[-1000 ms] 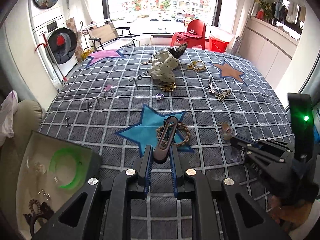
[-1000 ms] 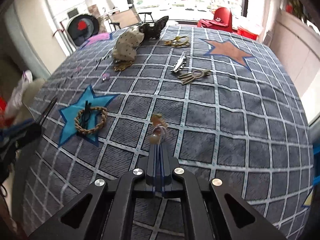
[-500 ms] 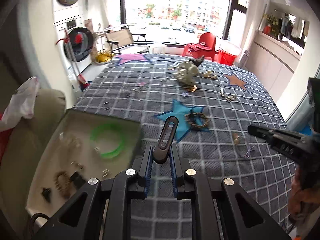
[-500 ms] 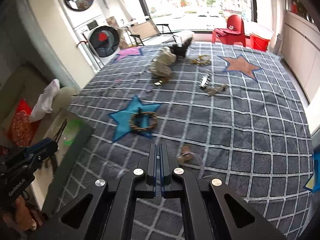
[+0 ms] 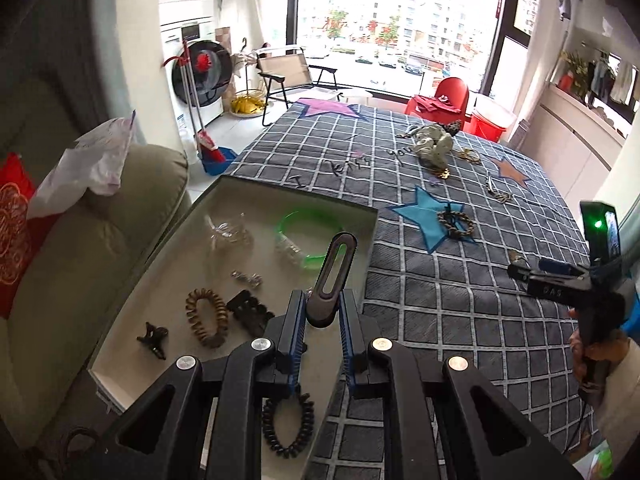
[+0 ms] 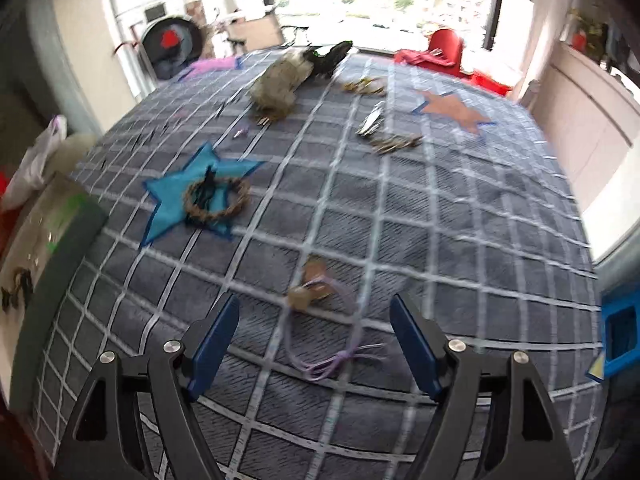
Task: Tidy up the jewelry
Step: 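Carry the oval clip and lilac hair tie with both tools over the box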
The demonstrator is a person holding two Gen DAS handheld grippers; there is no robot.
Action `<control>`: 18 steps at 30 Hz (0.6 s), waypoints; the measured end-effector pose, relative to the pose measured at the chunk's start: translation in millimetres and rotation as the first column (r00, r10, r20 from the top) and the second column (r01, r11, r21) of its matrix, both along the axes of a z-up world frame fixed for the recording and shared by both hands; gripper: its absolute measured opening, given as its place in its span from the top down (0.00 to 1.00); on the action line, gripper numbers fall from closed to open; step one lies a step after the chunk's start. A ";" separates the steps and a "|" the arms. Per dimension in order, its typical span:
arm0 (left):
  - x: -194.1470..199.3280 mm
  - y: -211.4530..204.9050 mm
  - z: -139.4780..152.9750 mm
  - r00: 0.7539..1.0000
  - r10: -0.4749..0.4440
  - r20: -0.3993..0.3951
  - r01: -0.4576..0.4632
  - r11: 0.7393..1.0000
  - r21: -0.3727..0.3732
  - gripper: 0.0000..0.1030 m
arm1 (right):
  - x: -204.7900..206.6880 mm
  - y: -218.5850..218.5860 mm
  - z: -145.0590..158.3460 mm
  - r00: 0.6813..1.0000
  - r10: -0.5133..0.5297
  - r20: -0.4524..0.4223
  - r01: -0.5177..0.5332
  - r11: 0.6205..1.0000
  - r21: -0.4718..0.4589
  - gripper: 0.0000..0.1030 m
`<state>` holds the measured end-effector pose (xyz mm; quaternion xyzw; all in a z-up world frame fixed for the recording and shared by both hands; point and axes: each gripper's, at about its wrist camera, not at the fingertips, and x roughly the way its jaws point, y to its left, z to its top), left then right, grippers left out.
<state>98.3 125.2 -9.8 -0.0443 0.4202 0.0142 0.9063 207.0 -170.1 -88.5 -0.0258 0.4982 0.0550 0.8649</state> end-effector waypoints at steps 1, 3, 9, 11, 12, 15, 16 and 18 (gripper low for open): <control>-1.1 1.6 -0.6 1.000 0.003 -0.001 -0.003 1.000 -0.002 0.82 | 0.9 0.5 -2.7 1.000 -0.007 -0.008 0.007 1.000 -0.004 0.22; -4.4 3.0 -1.4 1.000 0.004 -0.003 -0.004 1.000 -0.001 0.82 | 0.0 -0.4 -8.3 0.999 -0.034 -0.009 0.034 0.999 -0.011 0.29; -10.3 7.5 -3.3 1.000 0.016 -0.005 -0.016 1.000 -0.004 0.82 | -6.7 -2.0 2.1 0.999 -0.044 -0.018 0.045 0.998 0.050 0.96; -13.1 10.4 -3.9 1.000 0.023 -0.004 -0.023 1.000 -0.005 0.82 | -11.7 -1.5 9.0 0.999 -0.033 -0.015 0.035 0.994 0.108 0.96; -15.2 13.2 -4.2 1.000 0.028 -0.004 -0.028 1.000 -0.007 0.82 | -14.5 1.1 13.8 1.000 -0.024 -0.010 0.025 0.991 0.128 0.96; -21.1 21.4 -4.8 0.999 0.041 -0.001 -0.041 0.999 -0.004 0.82 | -20.6 15.3 28.4 1.000 0.017 0.014 -0.019 0.986 0.168 0.96; -23.5 25.6 -5.0 0.999 0.049 0.000 -0.049 0.999 -0.004 0.82 | -23.0 21.5 34.2 0.999 0.033 0.024 -0.037 0.983 0.182 0.96; -27.9 35.0 -5.3 0.998 0.068 0.000 -0.068 0.998 -0.007 0.82 | -27.2 38.6 47.1 0.997 0.071 0.042 -0.079 0.975 0.210 0.96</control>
